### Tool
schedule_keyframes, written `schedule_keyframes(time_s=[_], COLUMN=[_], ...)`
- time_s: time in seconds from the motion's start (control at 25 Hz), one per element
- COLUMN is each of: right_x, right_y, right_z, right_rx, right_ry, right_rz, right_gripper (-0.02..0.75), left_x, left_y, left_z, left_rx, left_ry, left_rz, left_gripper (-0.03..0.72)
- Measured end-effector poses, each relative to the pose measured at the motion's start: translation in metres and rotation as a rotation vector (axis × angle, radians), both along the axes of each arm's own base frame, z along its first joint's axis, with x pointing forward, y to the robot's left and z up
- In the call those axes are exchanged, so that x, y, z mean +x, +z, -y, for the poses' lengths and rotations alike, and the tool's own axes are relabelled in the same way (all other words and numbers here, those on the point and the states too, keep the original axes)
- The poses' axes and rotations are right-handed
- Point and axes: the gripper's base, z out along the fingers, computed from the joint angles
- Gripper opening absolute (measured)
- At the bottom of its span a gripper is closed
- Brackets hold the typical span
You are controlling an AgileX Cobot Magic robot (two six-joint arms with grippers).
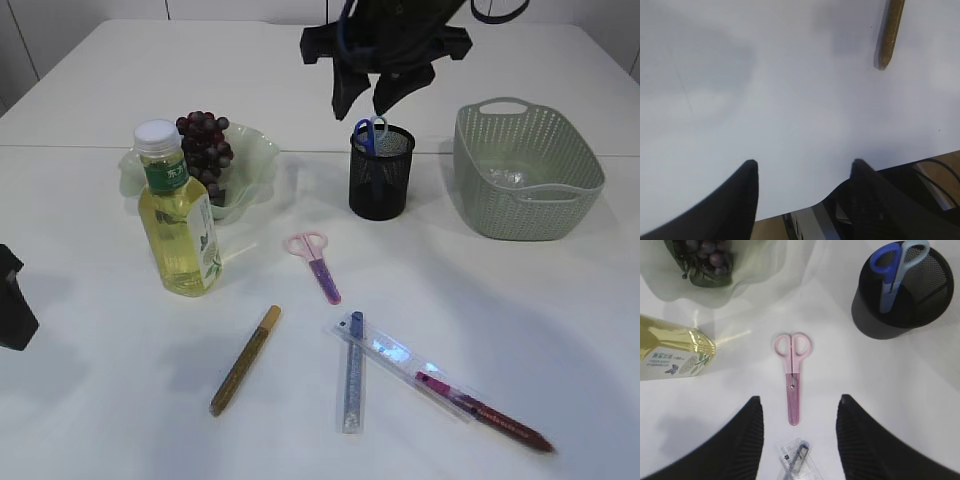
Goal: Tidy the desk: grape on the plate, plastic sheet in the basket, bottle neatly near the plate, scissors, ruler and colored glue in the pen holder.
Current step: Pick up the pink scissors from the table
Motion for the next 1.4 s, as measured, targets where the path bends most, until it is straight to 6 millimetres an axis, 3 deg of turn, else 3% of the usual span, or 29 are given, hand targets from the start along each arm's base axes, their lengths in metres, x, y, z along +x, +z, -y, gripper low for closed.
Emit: schedule_keyframes(time_s=[0.24, 0.48, 1.24, 1.4], right_x=[-0.012, -0.001, 0.024, 0.026], right_y=[-0.006, -0.043, -0.133, -0.139], right_z=[-0.025, -0.046, -0.06, -0.059], right_rx=[-0.019, -0.06, -0.155, -0.178], right_ry=[0.028, 0.03, 0.019, 0.024], right_rz=[-0.037, -0.092, -0.218, -0.219], right_gripper=[0.384, 0.384, 0.384, 0.383], left_x=[0.0, 0.001, 0.002, 0.002], left_y=[0.0, 0.0, 0.0, 0.0], left_z=[0.0, -0.001, -0.002, -0.002], left_rx=[-0.001, 0.007, 0.026, 0.028], left_ry=[0.001, -0.001, -0.007, -0.008], left_rz=[0.004, 0.016, 0.024, 0.025], left_gripper=[0.424, 0.424, 0.424, 0.424])
